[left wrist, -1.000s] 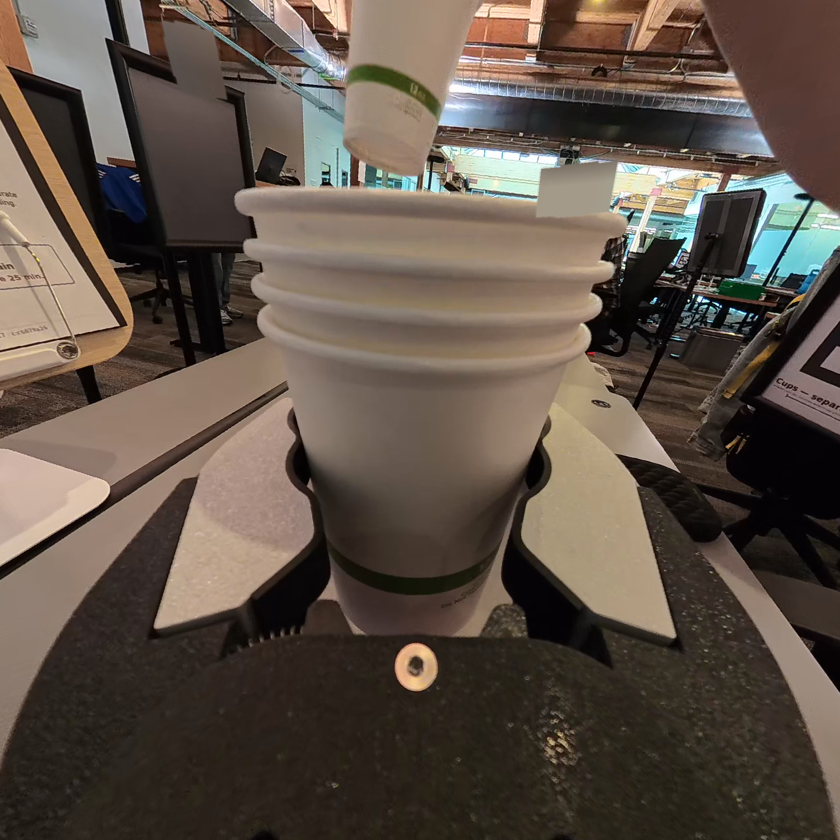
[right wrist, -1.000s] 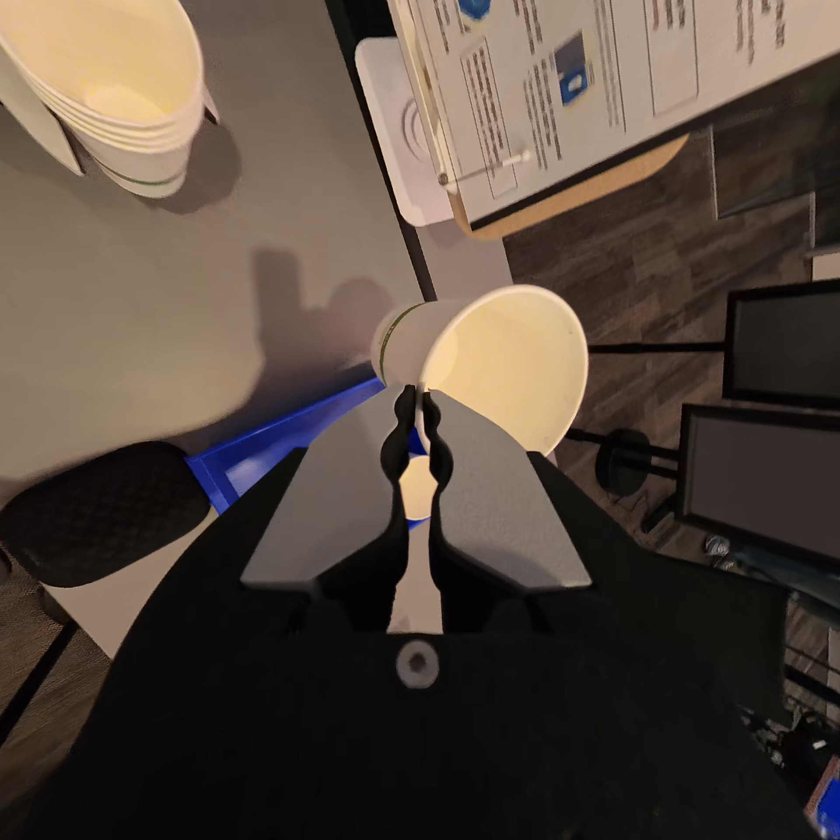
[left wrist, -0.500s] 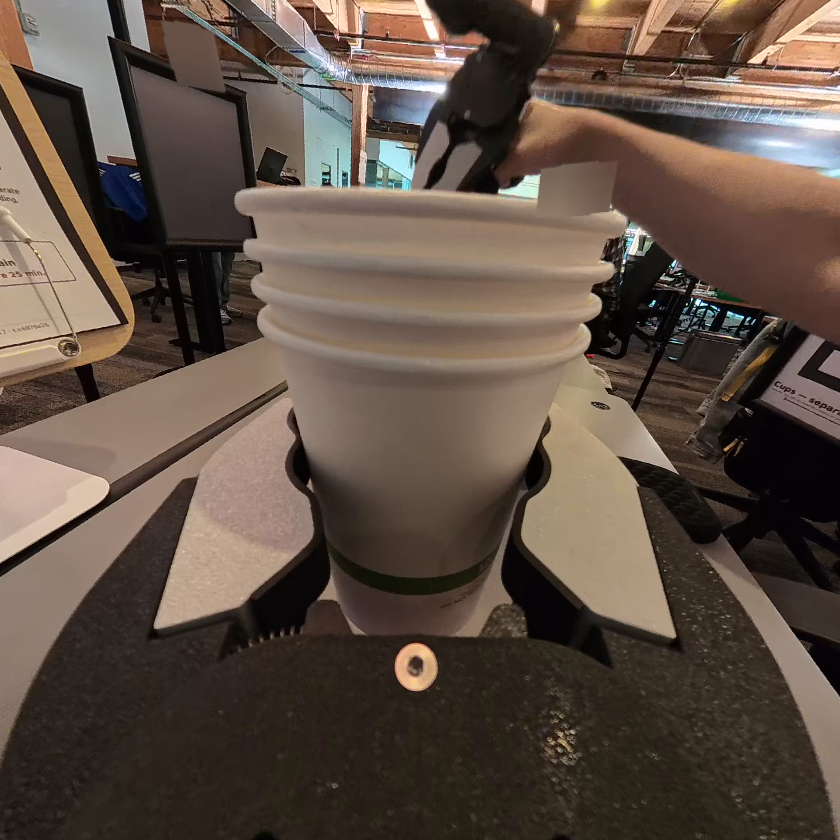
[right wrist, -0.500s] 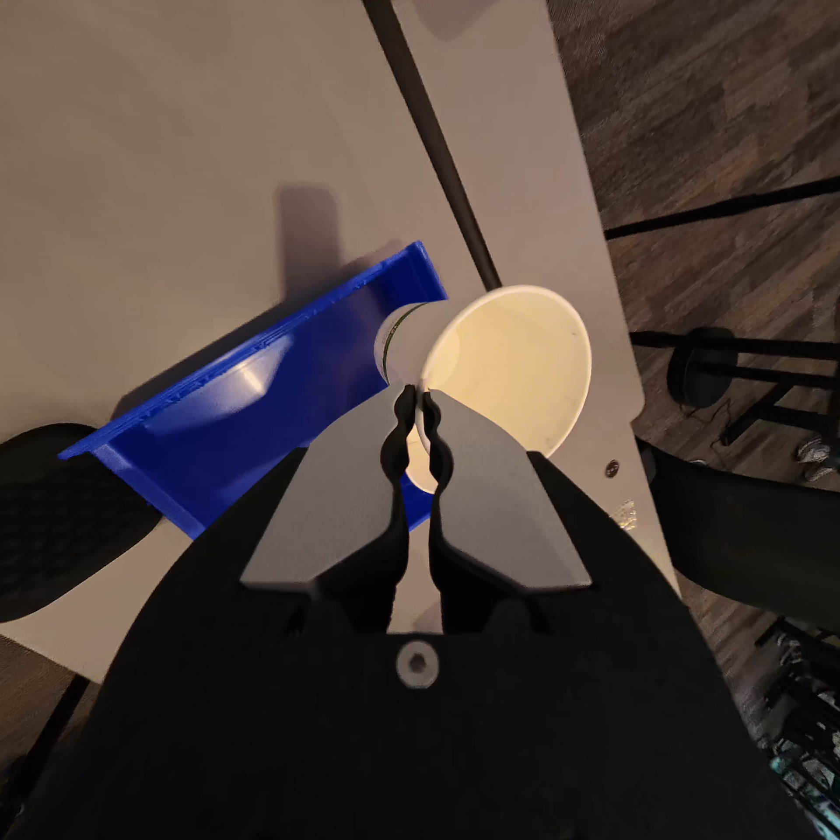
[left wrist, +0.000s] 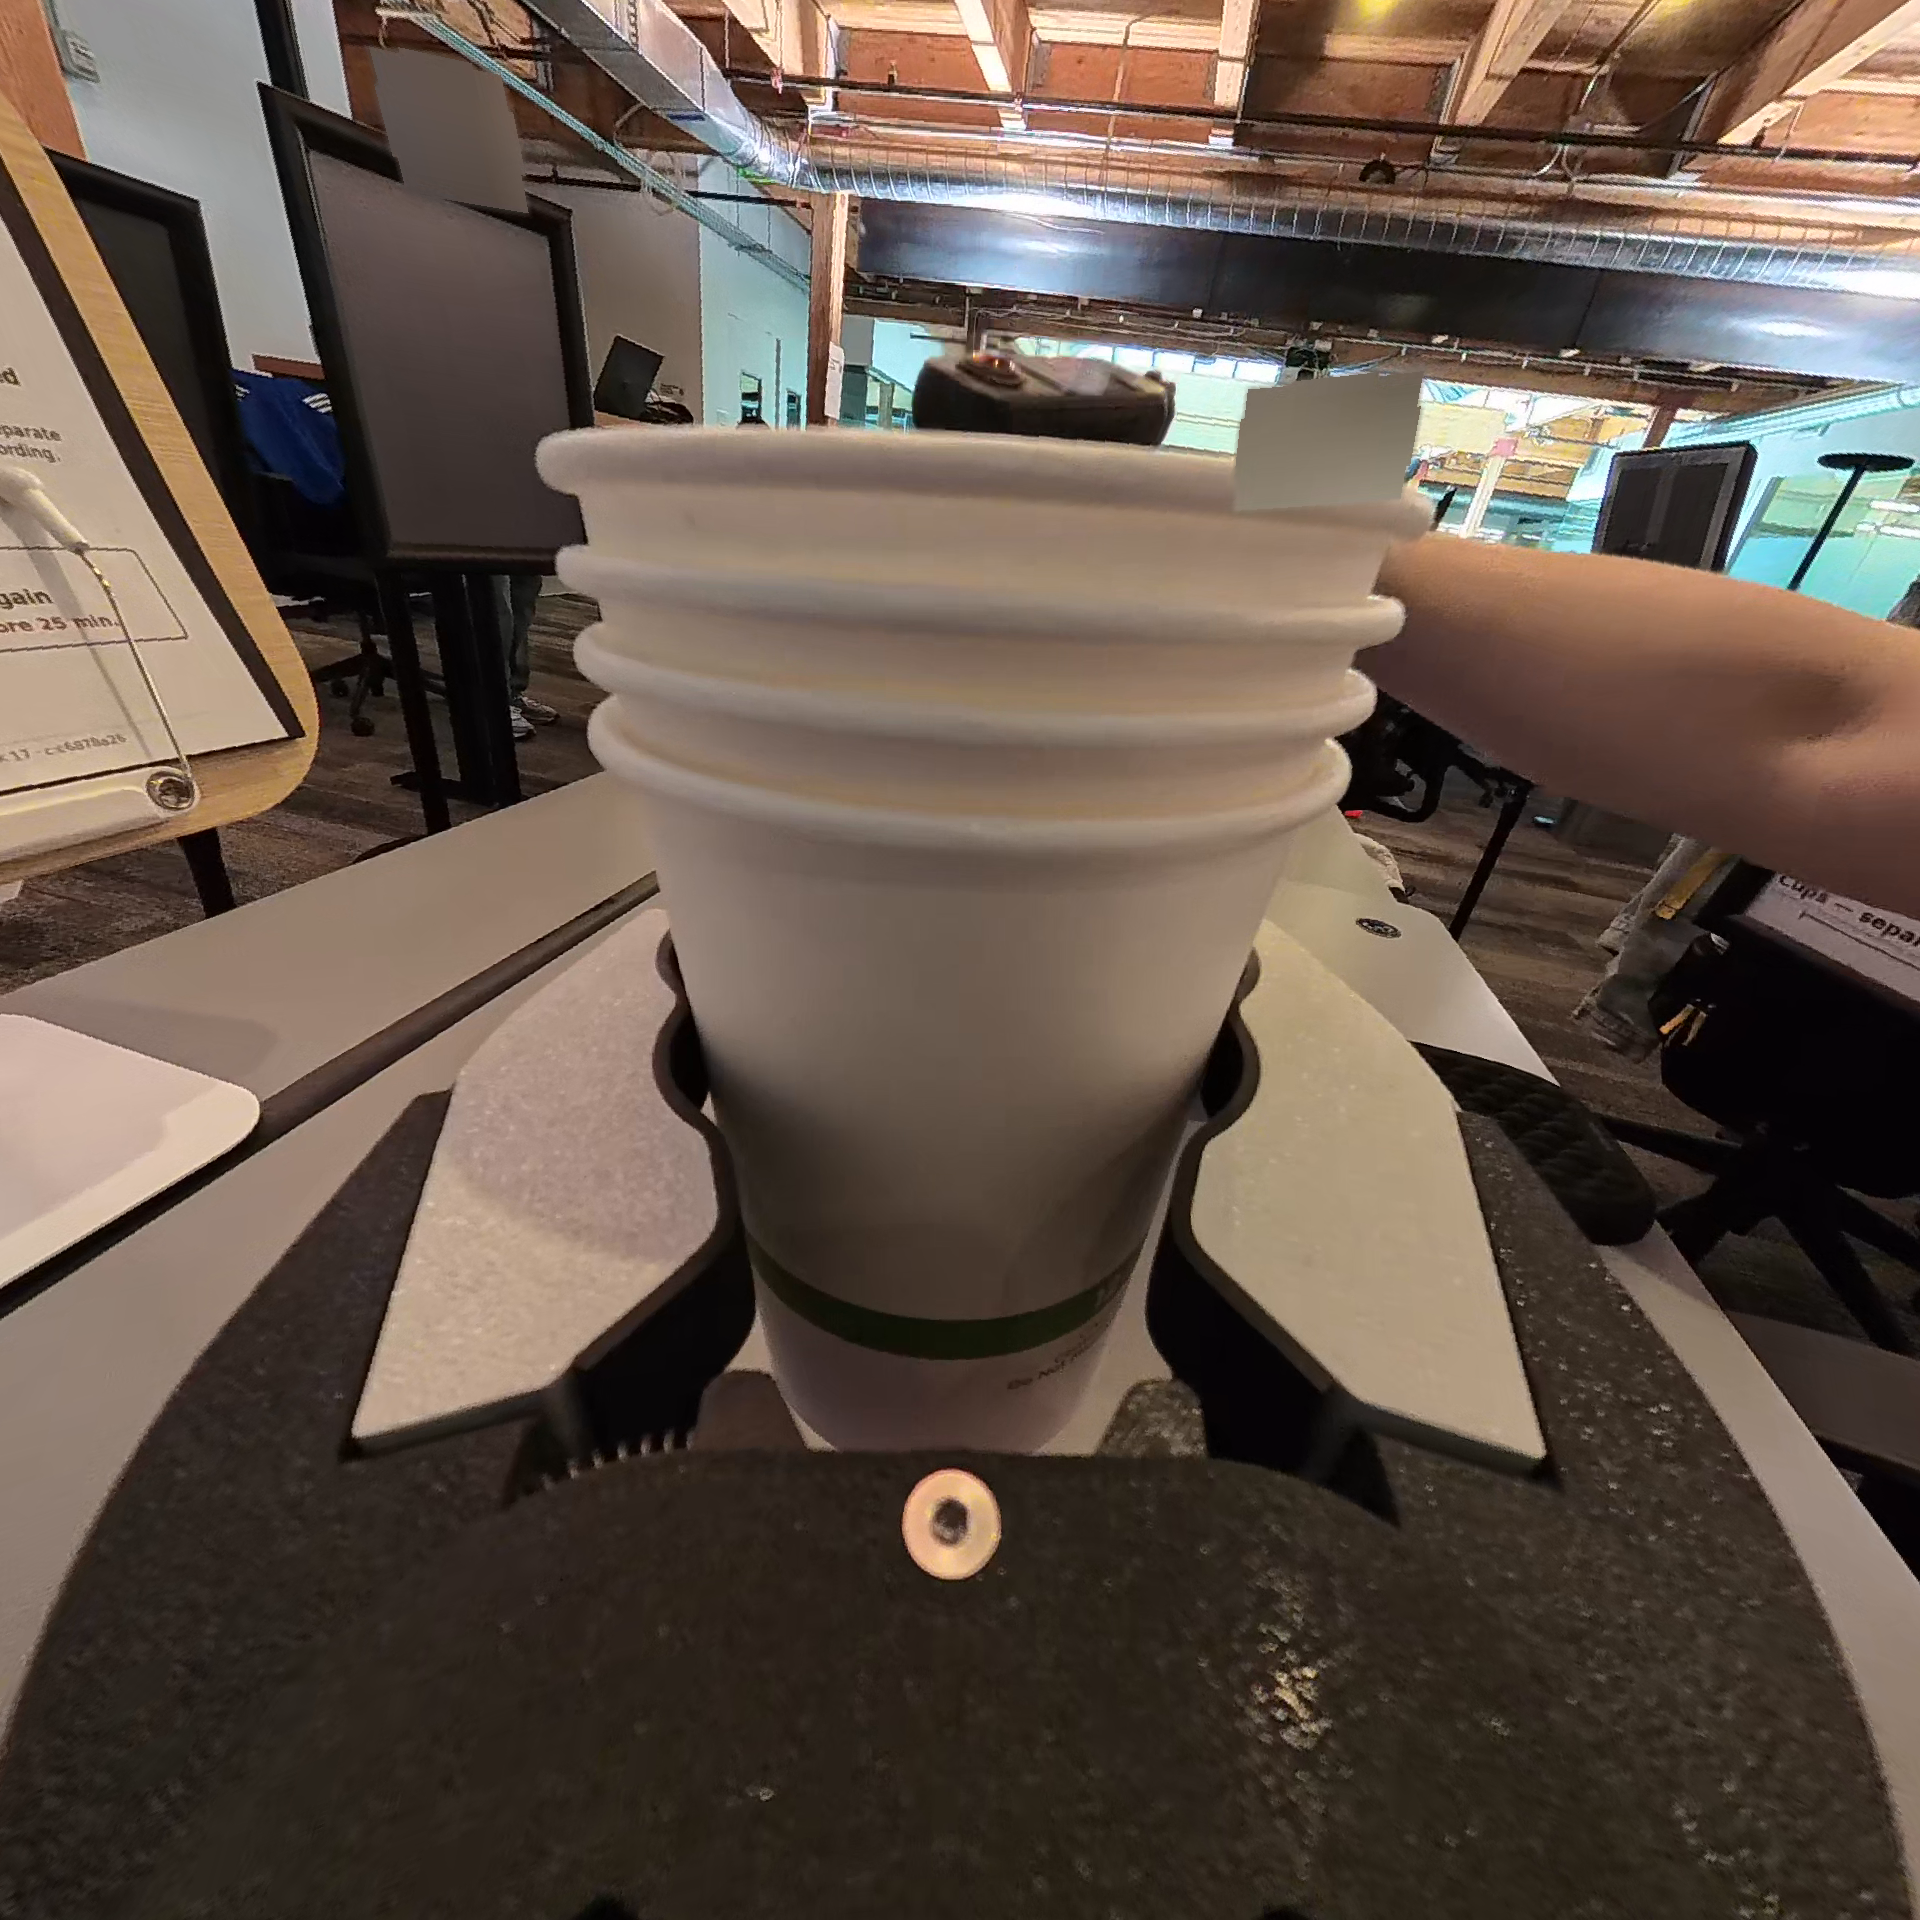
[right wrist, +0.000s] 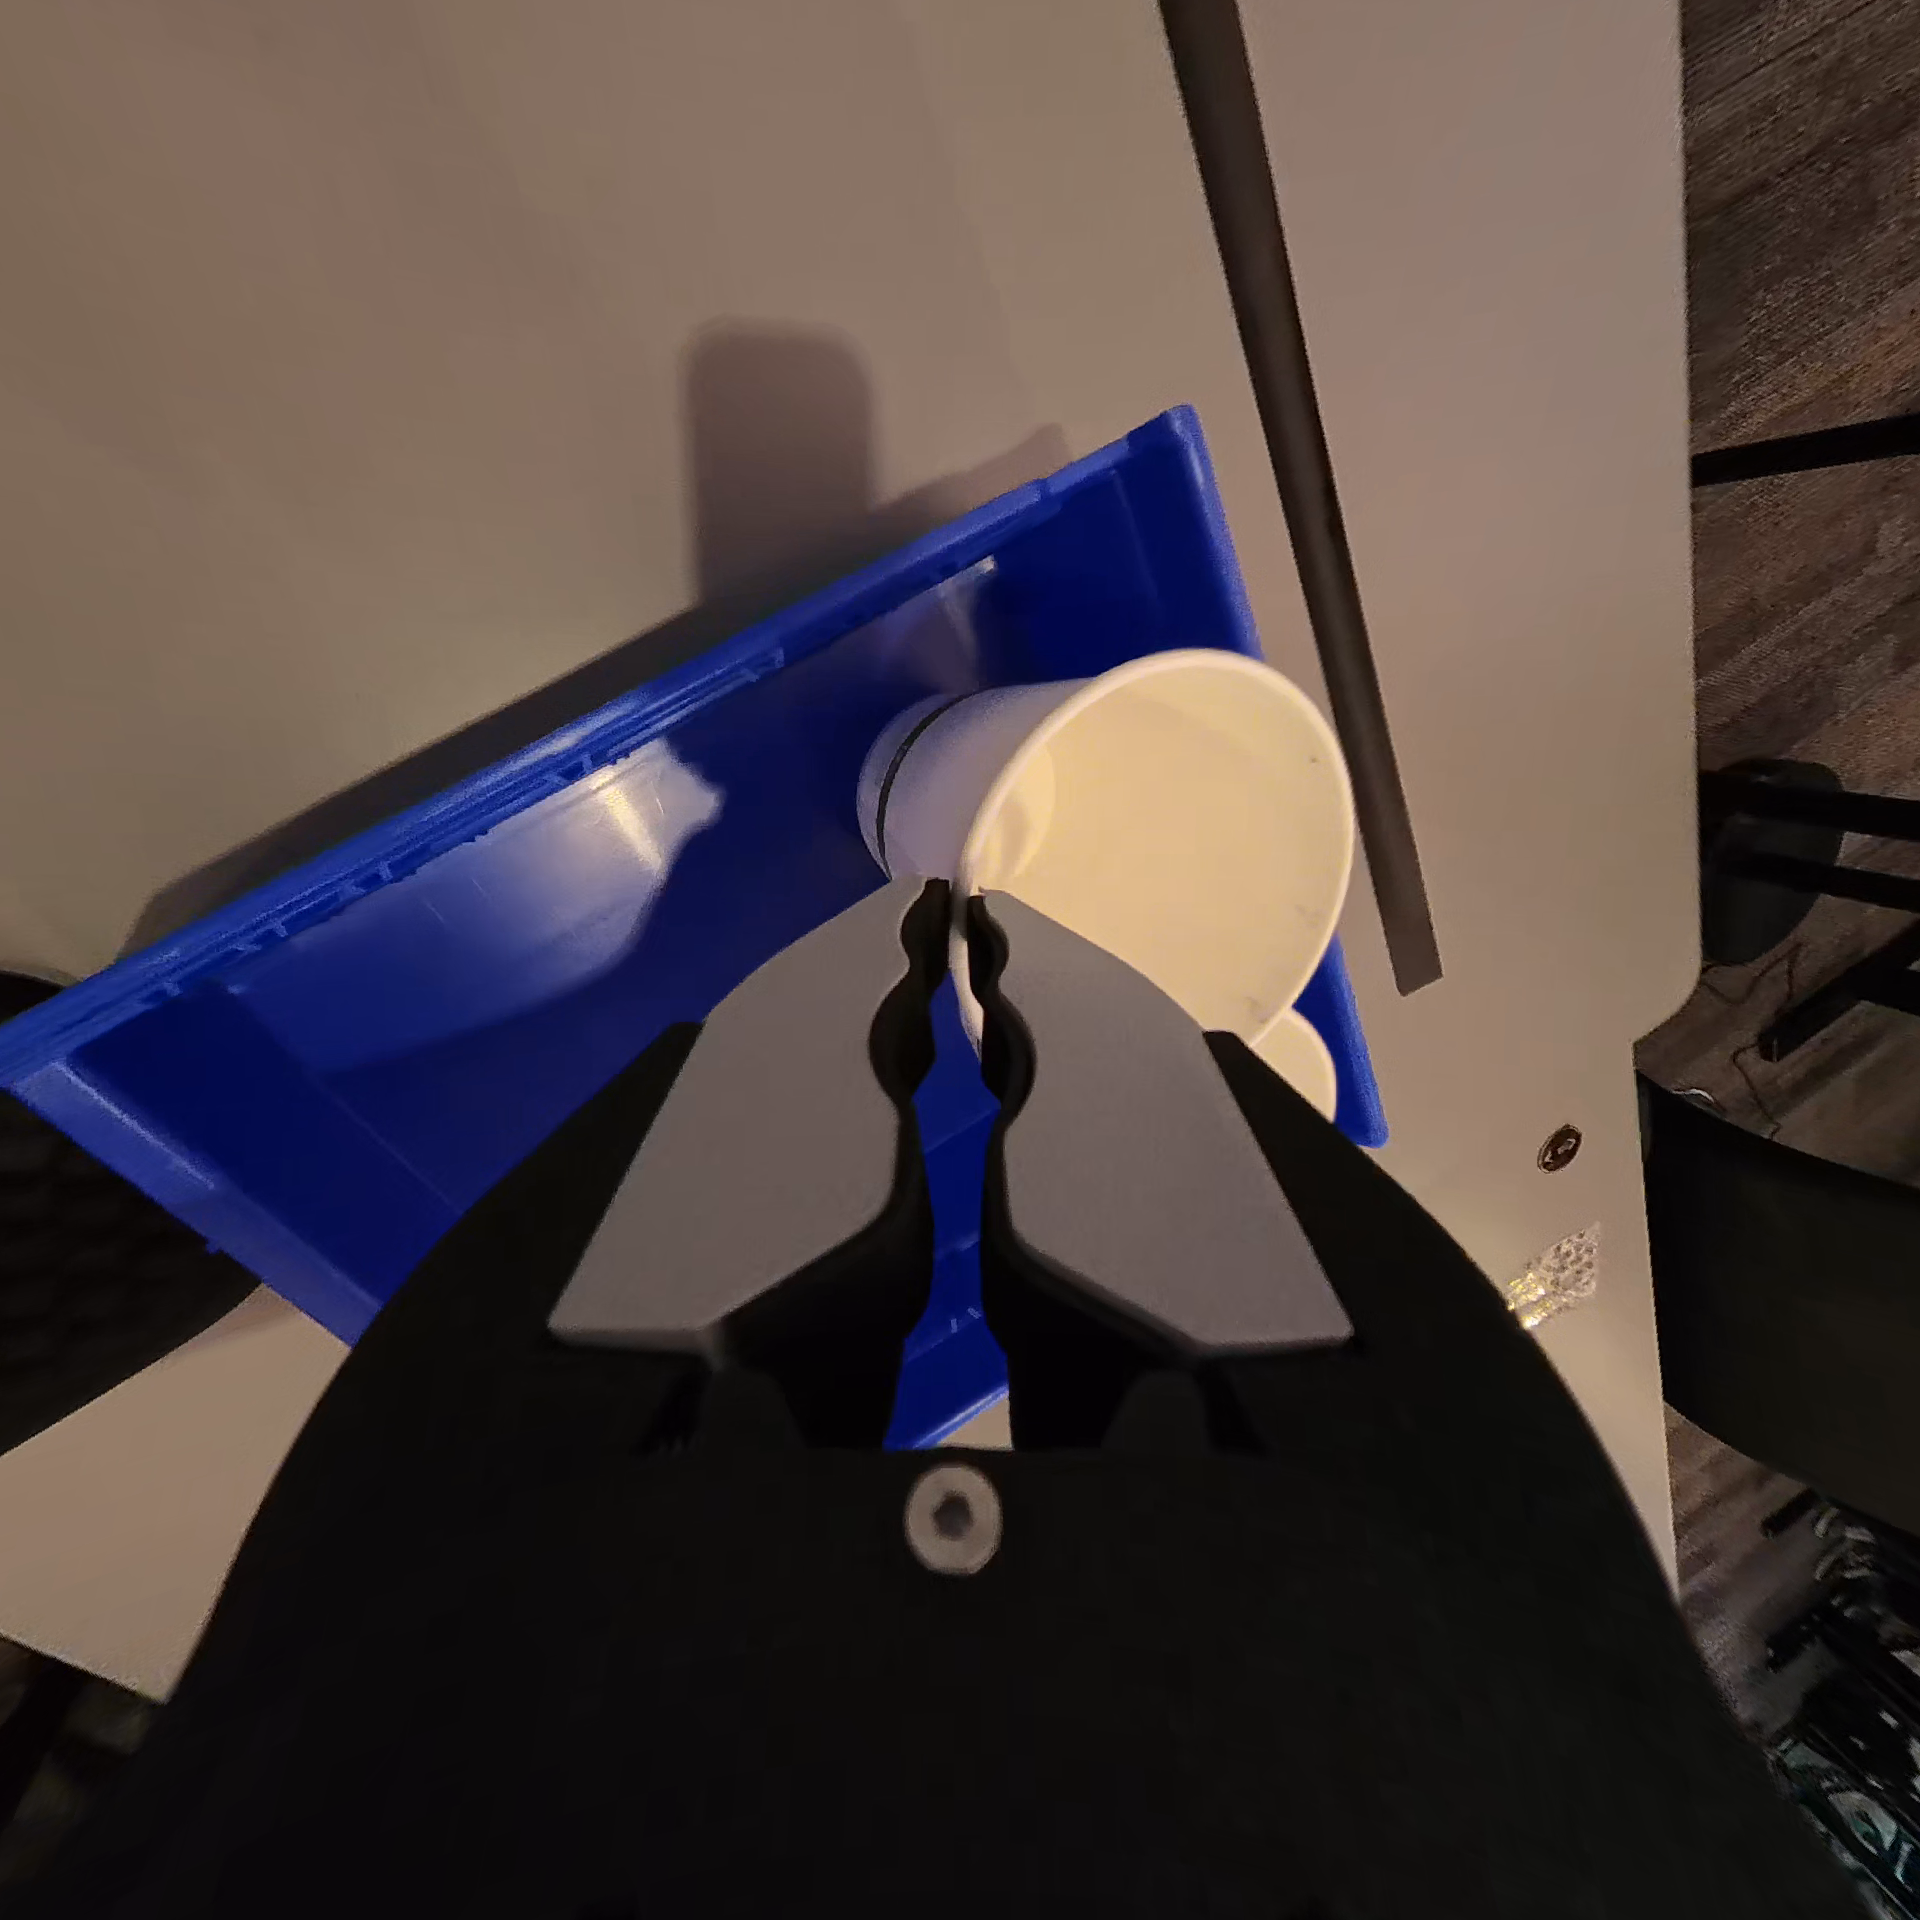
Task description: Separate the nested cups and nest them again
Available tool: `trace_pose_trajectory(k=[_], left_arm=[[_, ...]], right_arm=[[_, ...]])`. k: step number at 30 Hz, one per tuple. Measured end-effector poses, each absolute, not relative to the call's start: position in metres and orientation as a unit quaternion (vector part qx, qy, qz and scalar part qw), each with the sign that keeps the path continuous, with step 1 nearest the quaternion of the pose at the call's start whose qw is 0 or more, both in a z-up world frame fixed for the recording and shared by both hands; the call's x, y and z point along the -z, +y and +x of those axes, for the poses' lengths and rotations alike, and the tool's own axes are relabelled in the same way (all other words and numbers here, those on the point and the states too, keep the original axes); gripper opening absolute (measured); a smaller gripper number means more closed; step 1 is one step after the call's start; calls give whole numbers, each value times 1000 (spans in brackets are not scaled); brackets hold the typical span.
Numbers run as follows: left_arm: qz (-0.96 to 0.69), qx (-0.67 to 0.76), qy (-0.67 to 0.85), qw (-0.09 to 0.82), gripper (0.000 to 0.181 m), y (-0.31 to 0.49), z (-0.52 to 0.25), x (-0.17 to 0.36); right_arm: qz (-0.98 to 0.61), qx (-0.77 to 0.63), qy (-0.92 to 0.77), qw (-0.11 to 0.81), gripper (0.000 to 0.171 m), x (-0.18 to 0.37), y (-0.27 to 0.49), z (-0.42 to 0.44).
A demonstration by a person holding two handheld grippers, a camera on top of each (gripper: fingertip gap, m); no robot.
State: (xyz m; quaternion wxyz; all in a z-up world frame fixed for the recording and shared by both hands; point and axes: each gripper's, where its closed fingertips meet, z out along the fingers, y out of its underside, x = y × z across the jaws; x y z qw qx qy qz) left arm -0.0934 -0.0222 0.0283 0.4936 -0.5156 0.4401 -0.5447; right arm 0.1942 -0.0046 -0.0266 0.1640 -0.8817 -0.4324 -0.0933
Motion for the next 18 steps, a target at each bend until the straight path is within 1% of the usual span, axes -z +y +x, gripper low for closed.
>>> trace_pose_trajectory(k=[5,18], left_arm=[[-514,546,439,494,96,-22,-94,-30],[-512,547,440,495,96,-23,-94,-31]], right_arm=[[-879,106,-439,156,4,41,-5,195],[-873,122,-446,156,4,52,-2,195]])
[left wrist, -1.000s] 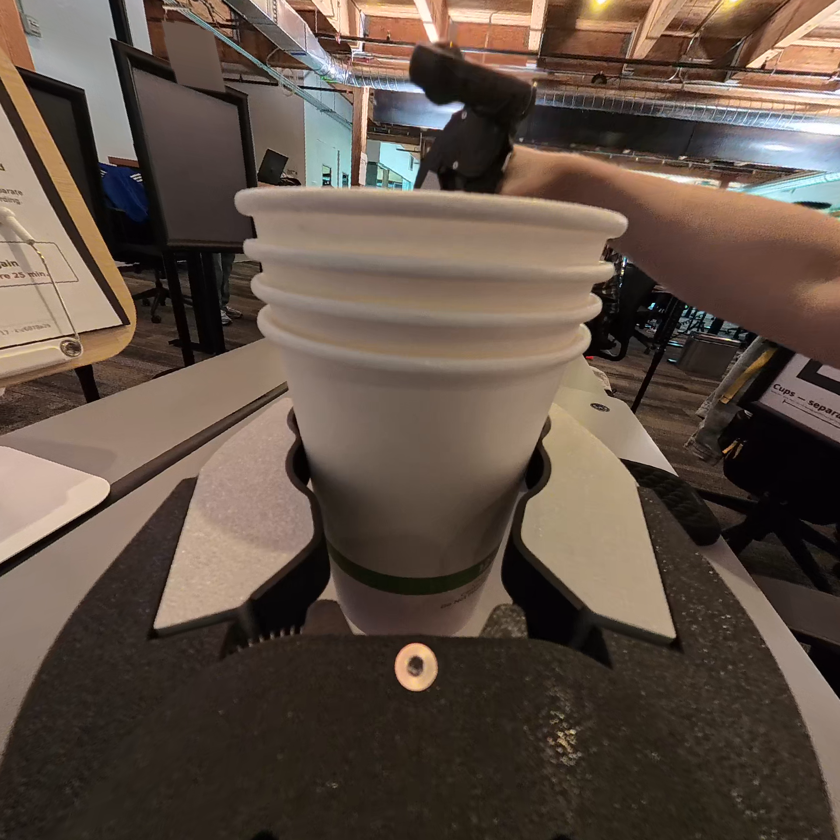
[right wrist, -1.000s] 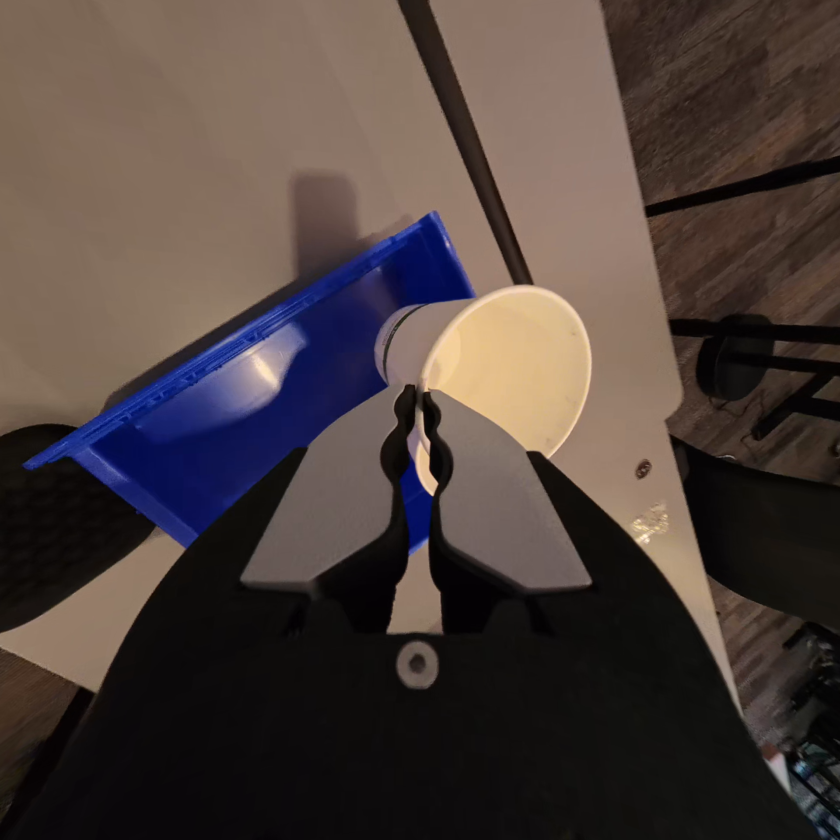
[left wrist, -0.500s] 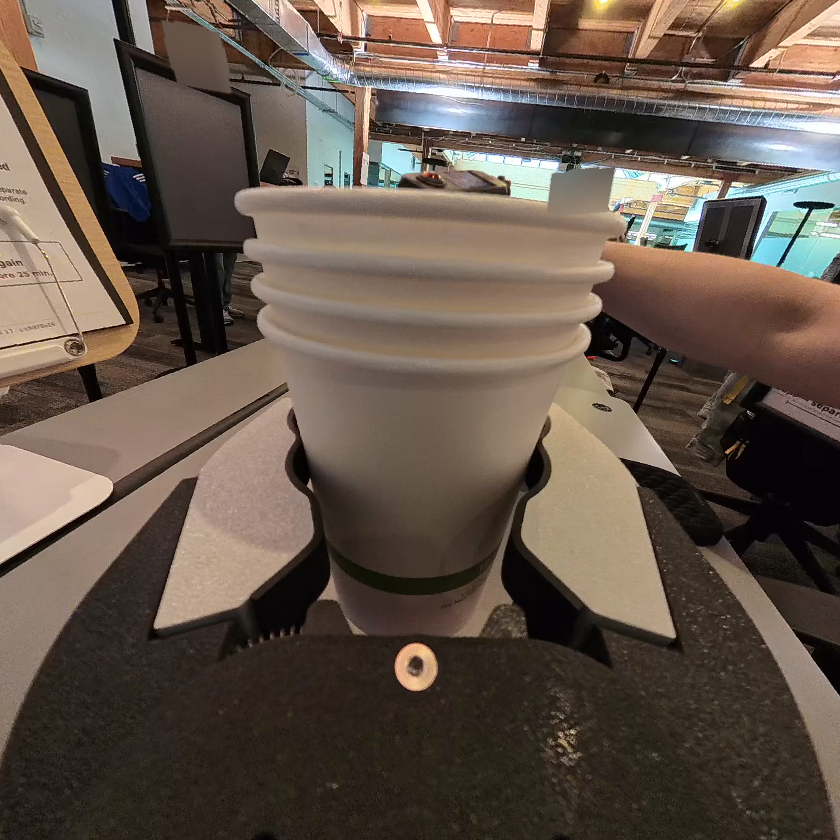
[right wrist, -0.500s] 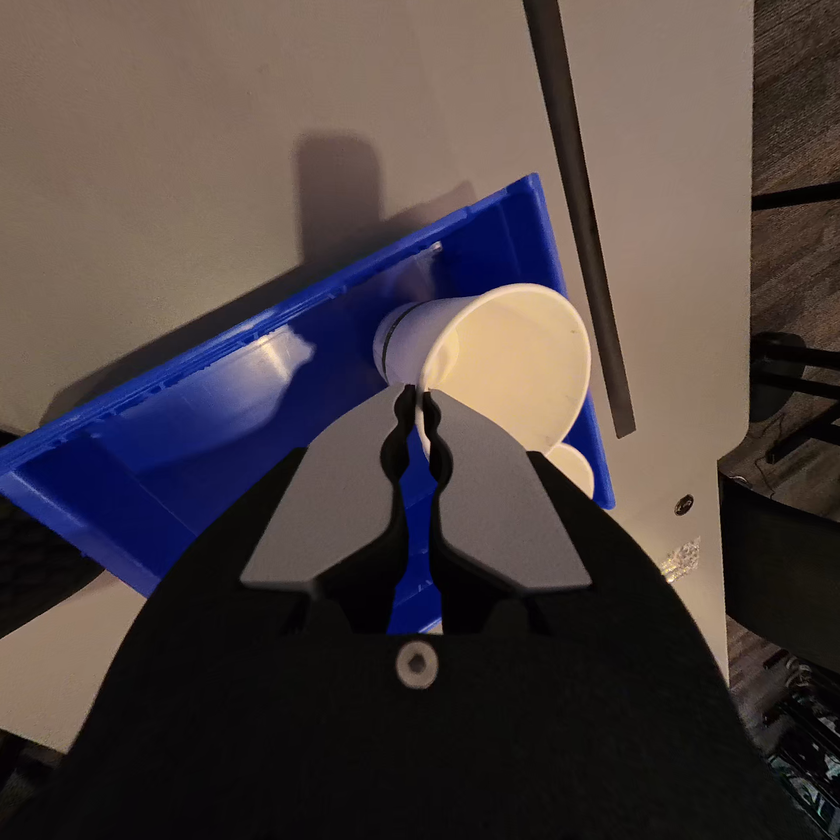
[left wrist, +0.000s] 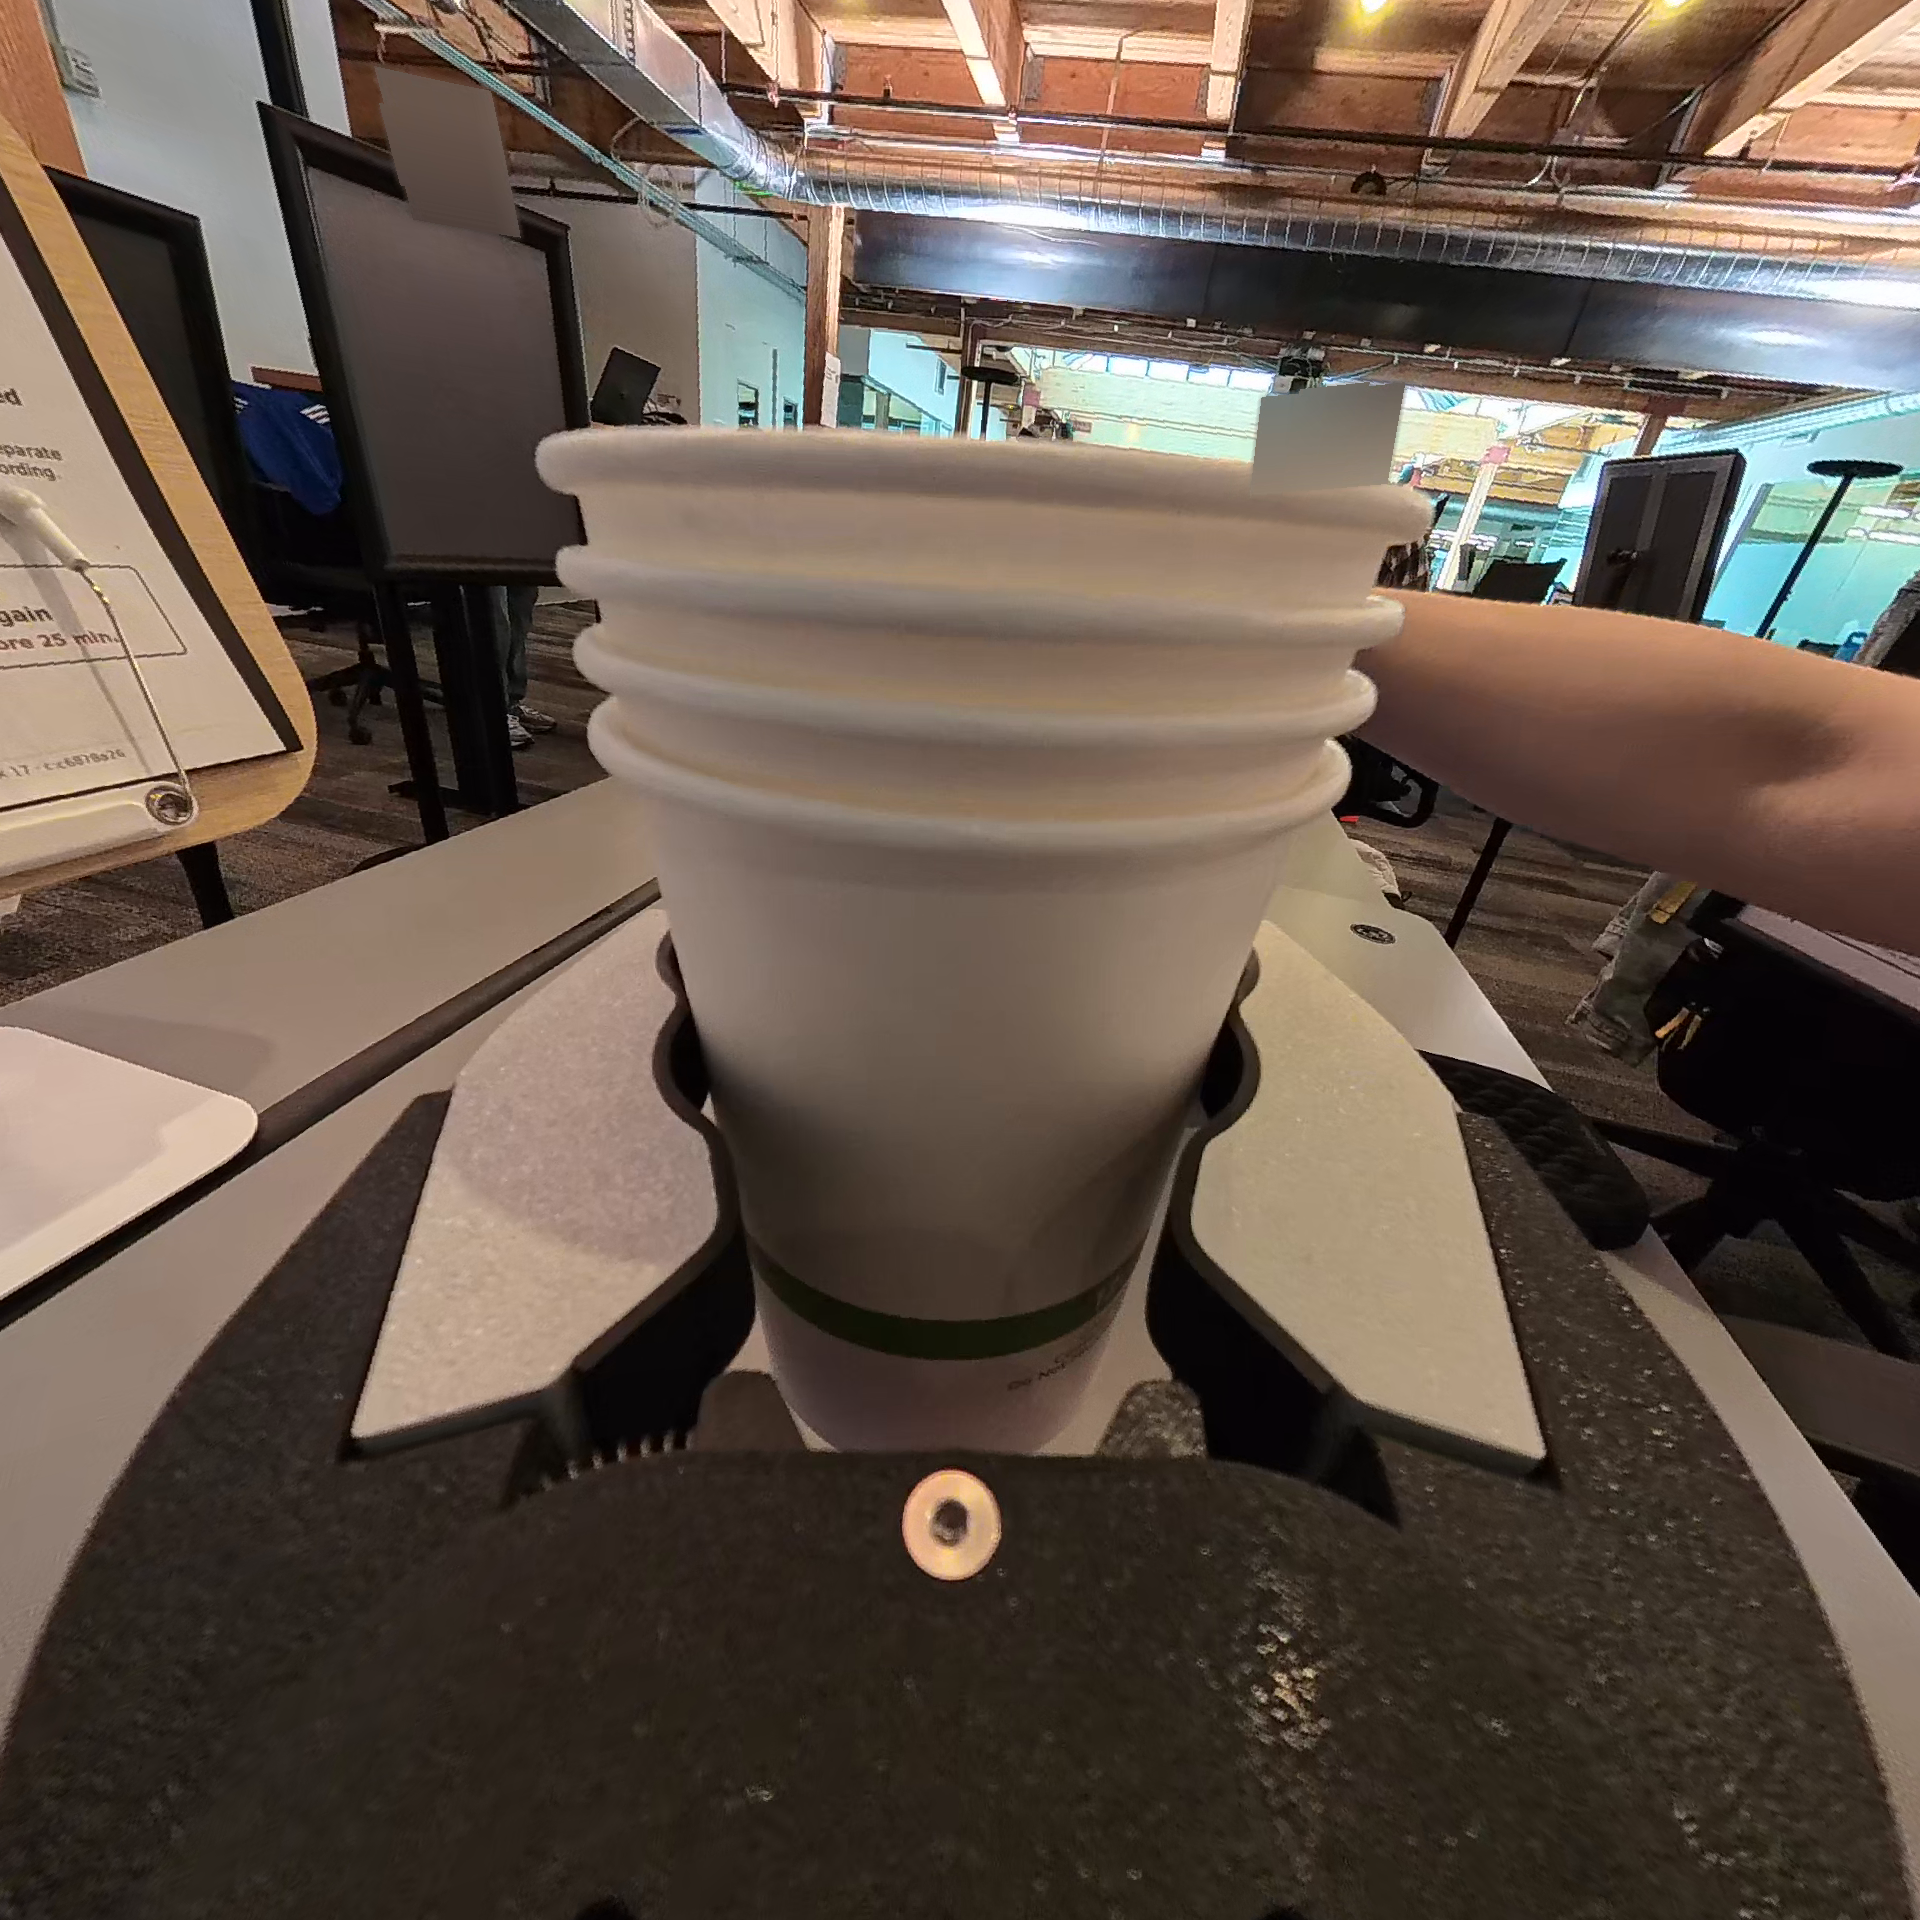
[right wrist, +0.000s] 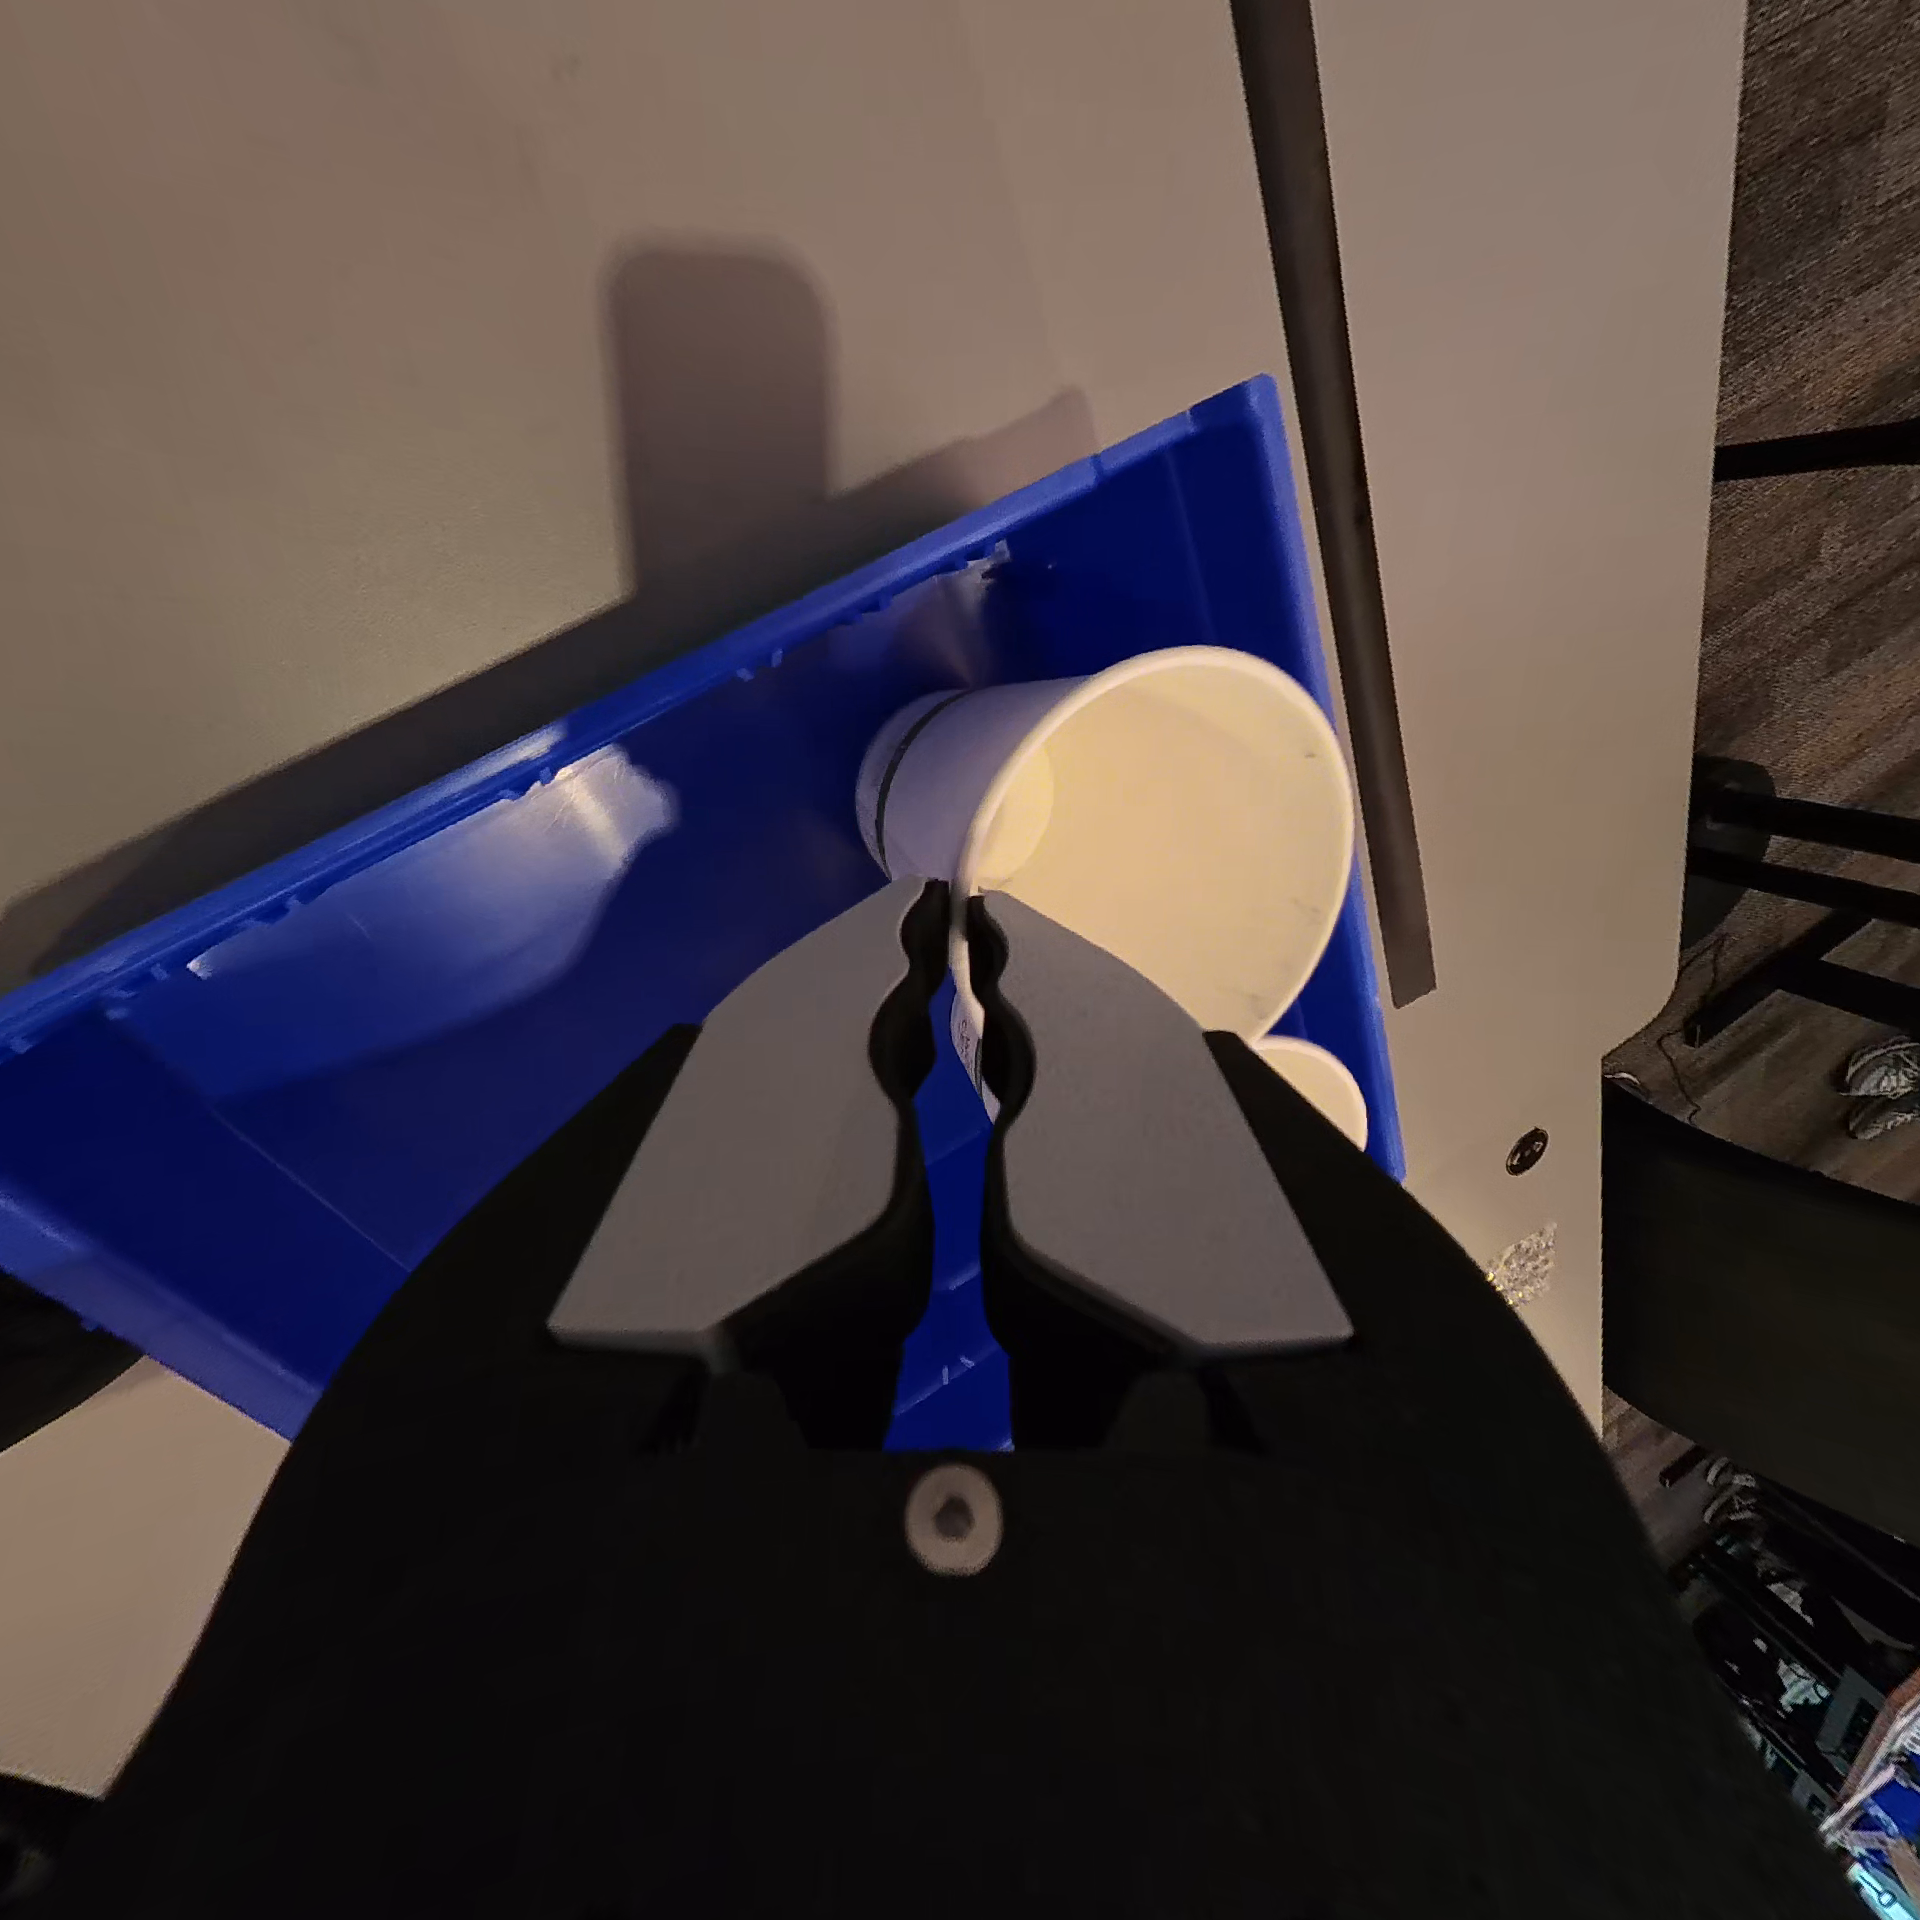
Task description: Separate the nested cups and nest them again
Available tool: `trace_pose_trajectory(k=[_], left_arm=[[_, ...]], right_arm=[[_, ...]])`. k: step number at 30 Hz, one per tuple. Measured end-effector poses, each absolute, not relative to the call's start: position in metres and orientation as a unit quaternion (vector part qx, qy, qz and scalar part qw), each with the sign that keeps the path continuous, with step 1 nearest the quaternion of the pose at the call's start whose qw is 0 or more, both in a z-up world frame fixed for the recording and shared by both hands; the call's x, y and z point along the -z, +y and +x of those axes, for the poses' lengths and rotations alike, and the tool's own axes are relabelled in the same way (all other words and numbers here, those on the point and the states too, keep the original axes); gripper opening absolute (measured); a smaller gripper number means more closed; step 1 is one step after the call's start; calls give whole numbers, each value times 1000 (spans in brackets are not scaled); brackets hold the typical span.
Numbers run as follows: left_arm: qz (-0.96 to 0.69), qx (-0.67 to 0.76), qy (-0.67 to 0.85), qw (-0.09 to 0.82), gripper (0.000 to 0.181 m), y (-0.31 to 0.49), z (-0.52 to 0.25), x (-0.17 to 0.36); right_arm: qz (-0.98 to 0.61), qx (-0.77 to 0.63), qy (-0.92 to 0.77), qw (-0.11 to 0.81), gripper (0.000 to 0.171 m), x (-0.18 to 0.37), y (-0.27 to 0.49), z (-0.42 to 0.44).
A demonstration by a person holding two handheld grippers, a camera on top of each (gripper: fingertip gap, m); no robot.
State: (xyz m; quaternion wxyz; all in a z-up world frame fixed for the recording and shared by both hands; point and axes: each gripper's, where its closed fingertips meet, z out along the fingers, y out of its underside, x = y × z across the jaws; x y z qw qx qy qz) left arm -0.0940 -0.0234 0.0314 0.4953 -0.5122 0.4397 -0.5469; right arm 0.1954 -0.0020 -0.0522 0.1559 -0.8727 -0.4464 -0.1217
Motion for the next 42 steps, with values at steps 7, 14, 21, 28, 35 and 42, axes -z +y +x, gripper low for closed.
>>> trace_pose_trajectory(k=[7,14,21,28,35,42], left_arm=[[-513,547,441,494,96,-24,-93,-31],[-513,546,442,493,96,-24,-93,-30],[-514,547,441,492,96,-24,-93,-30],[-512,551,436,494,96,-22,-95,-33],[-513,548,438,494,96,-23,-93,-32],[-524,541,438,490,96,-22,-92,-29]], right_arm=[[-871,121,-448,159,4,56,0,193],[-869,123,-452,163,4,57,2,191],[-871,124,-447,162,6,55,2,194],[-865,106,-441,213,20,6,-1,189],[-809,58,-498,308,19,-92,-10,113],[-714,-42,-630,303,17,-137,-56,-25]])
